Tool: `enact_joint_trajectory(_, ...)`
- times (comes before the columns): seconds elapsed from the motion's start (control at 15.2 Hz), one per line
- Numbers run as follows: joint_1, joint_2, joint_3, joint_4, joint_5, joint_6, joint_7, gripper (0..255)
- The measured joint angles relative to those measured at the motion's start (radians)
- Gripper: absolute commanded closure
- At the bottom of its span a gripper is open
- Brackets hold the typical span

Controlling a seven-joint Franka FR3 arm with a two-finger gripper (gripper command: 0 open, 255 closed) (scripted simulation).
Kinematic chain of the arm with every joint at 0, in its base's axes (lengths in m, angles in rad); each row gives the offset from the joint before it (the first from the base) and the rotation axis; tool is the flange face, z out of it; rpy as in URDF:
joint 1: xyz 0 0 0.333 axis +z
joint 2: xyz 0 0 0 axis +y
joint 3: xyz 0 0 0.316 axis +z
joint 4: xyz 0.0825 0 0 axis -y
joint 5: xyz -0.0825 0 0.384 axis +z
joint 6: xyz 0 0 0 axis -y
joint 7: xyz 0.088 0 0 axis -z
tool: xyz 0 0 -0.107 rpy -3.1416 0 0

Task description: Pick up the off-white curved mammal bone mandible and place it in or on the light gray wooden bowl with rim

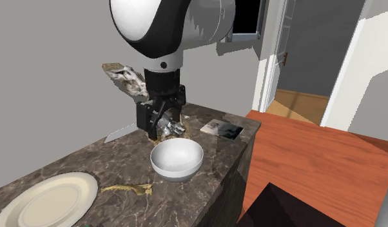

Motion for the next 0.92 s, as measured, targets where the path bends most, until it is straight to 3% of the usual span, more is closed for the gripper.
enact_joint_trajectory(0.53,0.036,0.295,0.024,0.074,-0.055,0.264,-0.079,0)
enact_joint_trajectory(0.92,0.062,0.532,0.037,0.173,-0.14,0.432,-0.099,0)
